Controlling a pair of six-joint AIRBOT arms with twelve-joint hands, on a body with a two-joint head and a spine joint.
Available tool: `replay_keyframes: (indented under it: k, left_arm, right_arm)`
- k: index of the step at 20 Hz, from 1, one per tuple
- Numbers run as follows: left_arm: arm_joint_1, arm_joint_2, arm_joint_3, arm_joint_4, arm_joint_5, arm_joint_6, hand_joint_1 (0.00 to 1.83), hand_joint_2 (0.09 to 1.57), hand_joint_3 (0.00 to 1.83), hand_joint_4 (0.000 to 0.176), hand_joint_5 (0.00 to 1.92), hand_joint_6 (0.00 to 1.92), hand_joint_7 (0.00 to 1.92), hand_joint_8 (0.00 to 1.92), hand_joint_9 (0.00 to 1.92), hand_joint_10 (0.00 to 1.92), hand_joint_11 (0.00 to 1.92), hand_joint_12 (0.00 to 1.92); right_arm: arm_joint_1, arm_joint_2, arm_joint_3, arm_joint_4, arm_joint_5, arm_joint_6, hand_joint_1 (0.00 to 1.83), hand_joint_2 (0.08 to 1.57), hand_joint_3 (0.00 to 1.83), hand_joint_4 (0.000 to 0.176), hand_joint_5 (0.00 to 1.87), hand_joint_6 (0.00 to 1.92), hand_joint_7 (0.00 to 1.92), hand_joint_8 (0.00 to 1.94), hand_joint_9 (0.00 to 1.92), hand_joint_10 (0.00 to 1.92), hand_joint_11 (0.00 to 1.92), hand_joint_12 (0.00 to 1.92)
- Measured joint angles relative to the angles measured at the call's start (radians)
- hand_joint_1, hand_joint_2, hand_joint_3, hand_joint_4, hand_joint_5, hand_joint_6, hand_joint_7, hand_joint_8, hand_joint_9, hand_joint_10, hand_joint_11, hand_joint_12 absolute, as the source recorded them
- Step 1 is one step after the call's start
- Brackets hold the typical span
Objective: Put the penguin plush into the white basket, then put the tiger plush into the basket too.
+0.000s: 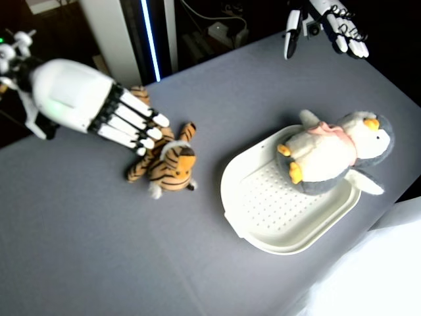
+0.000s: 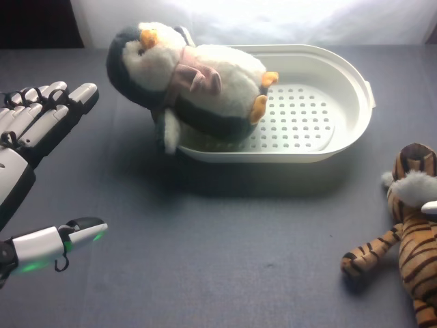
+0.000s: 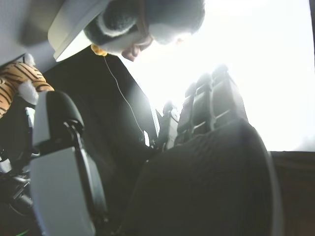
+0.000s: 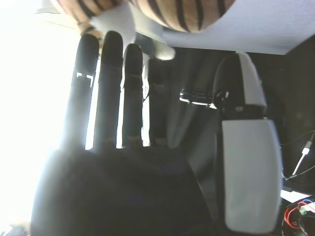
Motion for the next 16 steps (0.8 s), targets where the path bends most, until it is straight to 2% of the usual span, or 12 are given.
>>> replay_keyframes:
  k: [3, 5, 6, 7, 8, 9, 11, 12, 13, 14, 15, 16]
  left_arm:
    - [0.0, -0.002, 0.0, 0.002, 0.0, -0.005, 0.88, 0.96, 0.0, 0.176, 0.0, 0.0, 0.0, 0.0, 0.0, 0.0, 0.01, 0.0]
    - [0.0, -0.004, 0.0, 0.0, -0.001, -0.005, 0.88, 0.97, 0.01, 0.176, 0.0, 0.0, 0.0, 0.0, 0.0, 0.0, 0.0, 0.0]
    - [0.0, -0.004, 0.0, 0.0, -0.003, -0.005, 0.89, 0.97, 0.01, 0.176, 0.0, 0.0, 0.0, 0.0, 0.0, 0.0, 0.0, 0.0]
    - [0.0, -0.004, 0.0, -0.002, -0.004, -0.005, 0.89, 0.96, 0.0, 0.176, 0.0, 0.0, 0.0, 0.0, 0.0, 0.0, 0.01, 0.0]
    - [0.0, -0.004, 0.0, -0.002, -0.004, -0.005, 0.88, 0.96, 0.0, 0.176, 0.0, 0.0, 0.0, 0.0, 0.0, 0.0, 0.02, 0.01]
    - [0.0, -0.004, 0.0, -0.002, -0.004, -0.005, 0.87, 0.96, 0.0, 0.176, 0.0, 0.0, 0.0, 0.0, 0.0, 0.0, 0.04, 0.02]
    - [0.0, -0.004, 0.0, -0.002, -0.005, -0.006, 0.87, 0.97, 0.0, 0.176, 0.01, 0.0, 0.0, 0.0, 0.0, 0.0, 0.03, 0.01]
    - [0.0, -0.004, 0.0, -0.003, -0.006, -0.006, 0.87, 0.97, 0.0, 0.176, 0.01, 0.0, 0.0, 0.0, 0.0, 0.0, 0.04, 0.02]
    - [0.0, -0.004, 0.0, -0.004, -0.006, -0.007, 0.88, 0.97, 0.0, 0.176, 0.02, 0.0, 0.0, 0.0, 0.0, 0.0, 0.04, 0.02]
    - [0.0, -0.004, 0.0, -0.004, -0.006, -0.007, 0.88, 0.97, 0.0, 0.176, 0.01, 0.0, 0.0, 0.0, 0.0, 0.0, 0.04, 0.02]
    - [0.004, -0.004, 0.0, -0.002, -0.009, -0.007, 0.87, 0.97, 0.0, 0.176, 0.02, 0.0, 0.0, 0.0, 0.0, 0.0, 0.05, 0.02]
    - [0.005, -0.004, 0.0, -0.003, -0.01, -0.007, 0.85, 0.98, 0.0, 0.176, 0.02, 0.0, 0.0, 0.0, 0.0, 0.0, 0.04, 0.02]
  right_arm:
    - [0.049, -0.022, 0.015, -0.03, -0.05, 0.0, 0.94, 0.96, 0.0, 0.007, 0.5, 0.0, 0.62, 0.0, 0.71, 0.01, 0.33, 0.83]
    - [0.086, -0.039, 0.027, -0.061, -0.1, 0.0, 0.95, 0.95, 0.0, 0.004, 0.51, 0.0, 0.62, 0.0, 0.72, 0.01, 0.38, 0.78]
    - [0.096, -0.048, 0.032, -0.067, -0.121, 0.0, 0.96, 0.96, 0.0, 0.013, 0.5, 0.0, 0.61, 0.0, 0.69, 0.0, 0.37, 0.72]
    - [0.101, -0.053, 0.037, -0.075, -0.134, 0.0, 0.97, 0.96, 0.0, 0.009, 0.5, 0.0, 0.61, 0.0, 0.68, 0.0, 0.37, 0.65]
    - [0.108, -0.056, 0.038, -0.076, -0.149, -0.002, 0.99, 0.95, 0.0, 0.017, 0.49, 0.0, 0.61, 0.0, 0.68, 0.0, 0.37, 0.59]
    - [0.115, -0.059, 0.043, -0.079, -0.163, -0.013, 1.0, 0.95, 0.0, 0.017, 0.48, 0.0, 0.61, 0.0, 0.66, 0.0, 0.38, 0.53]
    - [0.123, -0.06, 0.043, -0.079, -0.183, -0.026, 1.07, 0.95, 0.0, 0.013, 0.47, 0.0, 0.6, 0.0, 0.67, 0.0, 0.39, 0.52]
    - [0.125, -0.061, 0.043, -0.079, -0.189, -0.039, 1.11, 0.95, 0.0, 0.0, 0.49, 0.0, 0.63, 0.0, 0.73, 0.02, 0.45, 0.6]
    - [0.126, -0.061, 0.043, -0.079, -0.194, -0.043, 1.13, 0.96, 0.0, 0.0, 0.5, 0.0, 0.62, 0.0, 0.75, 0.02, 0.45, 0.72]
    - [0.137, -0.064, 0.044, -0.077, -0.206, -0.056, 1.17, 0.98, 0.01, 0.0, 0.52, 0.04, 0.64, 0.0, 0.73, 0.25, 0.48, 0.99]
    - [0.145, -0.067, 0.044, -0.075, -0.213, -0.066, 1.22, 0.97, 0.0, 0.0, 0.58, 0.02, 0.68, 0.03, 0.54, 1.01, 0.53, 1.39]
    - [0.154, -0.073, 0.045, -0.073, -0.221, -0.075, 1.25, 0.97, 0.0, 0.0, 0.61, 0.01, 0.69, 0.05, 0.38, 1.55, 0.54, 1.74]
